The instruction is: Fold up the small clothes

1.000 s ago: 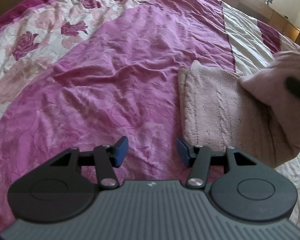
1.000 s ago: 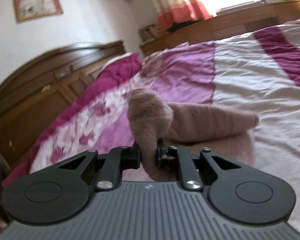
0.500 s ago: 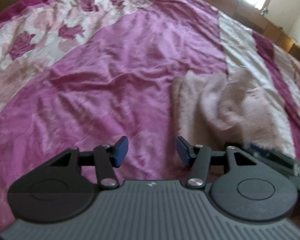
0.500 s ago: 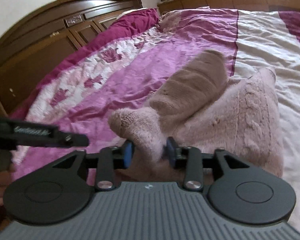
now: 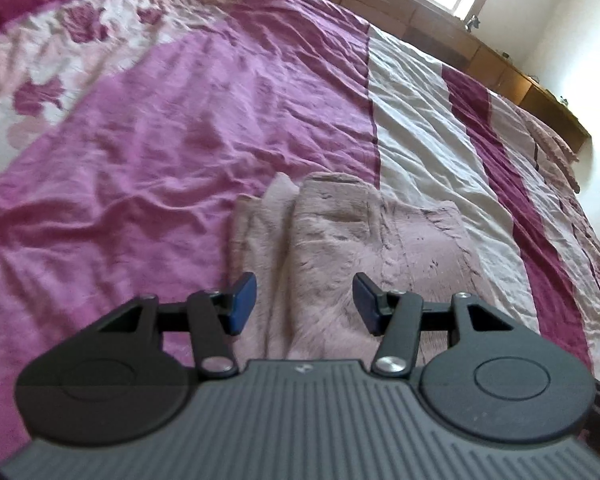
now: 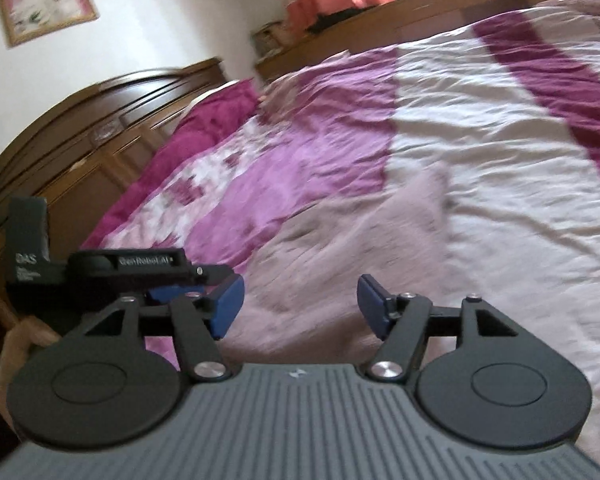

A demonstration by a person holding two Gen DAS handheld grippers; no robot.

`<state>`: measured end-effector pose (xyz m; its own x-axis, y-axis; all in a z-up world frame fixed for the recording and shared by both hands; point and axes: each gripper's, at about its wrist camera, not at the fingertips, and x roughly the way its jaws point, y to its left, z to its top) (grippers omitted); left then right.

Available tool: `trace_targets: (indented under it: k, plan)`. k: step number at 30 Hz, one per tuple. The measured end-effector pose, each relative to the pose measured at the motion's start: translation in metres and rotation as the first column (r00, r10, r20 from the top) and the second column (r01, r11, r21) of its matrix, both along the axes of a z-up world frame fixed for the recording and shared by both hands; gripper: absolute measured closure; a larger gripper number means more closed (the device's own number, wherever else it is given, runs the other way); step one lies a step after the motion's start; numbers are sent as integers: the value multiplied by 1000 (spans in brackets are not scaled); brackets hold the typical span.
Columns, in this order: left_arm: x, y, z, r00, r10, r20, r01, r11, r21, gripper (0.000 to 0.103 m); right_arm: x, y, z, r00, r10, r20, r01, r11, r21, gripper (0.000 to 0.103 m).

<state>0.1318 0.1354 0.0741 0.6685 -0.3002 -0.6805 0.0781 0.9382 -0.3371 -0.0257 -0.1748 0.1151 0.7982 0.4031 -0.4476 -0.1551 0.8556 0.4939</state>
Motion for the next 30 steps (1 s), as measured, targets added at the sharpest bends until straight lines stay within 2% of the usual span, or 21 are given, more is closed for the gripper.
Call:
trace_targets:
  k: [3,10,14,15,16,17,18,22,25,28,30]
  plan:
    - [18,-7,-12,1000,-2,-20,2,1000,-7,48,-1,-15,-4,998,-56,-14,56,998,0,32]
    - [43,-12,-41,997,-5,-82,-3,996,-93,49,3,-39,-27,987,-139,-82,141,990,24,32]
    - [44,-17,-48,998,-5,-64,-2,994,-113,50,8,-39,-38,983,-147,-113,151,988,32,32]
    - [45,-18,-48,998,-9,-57,3,993,-114,54,9,-37,-41,982,-145,-119,150,988,33,32]
    - [45,-20,-48,999,-18,-49,13,993,-116,60,10,-34,-43,982,-145,-124,150,988,34,32]
    - [45,-20,-48,999,-26,-40,21,992,-121,72,11,-34,-45,981,-145,-132,151,988,37,32]
    - [45,-21,-48,999,-33,-31,28,991,-130,76,13,-33,-48,980,-143,-135,150,988,44,32]
    - [38,-27,-41,999,-32,36,35,996,-82,80,19,-27,-53,979,-135,-150,148,986,80,32]
    - [28,-25,-28,994,-16,105,22,998,-54,81,23,-21,-51,980,-136,-146,147,987,67,31]
    - [17,-16,-10,982,11,191,-7,1000,-21,81,20,-17,-44,987,-118,-110,127,989,80,31]
    - [15,-9,-6,977,28,213,-32,999,15,81,18,-11,-39,993,-81,-84,87,993,81,31]
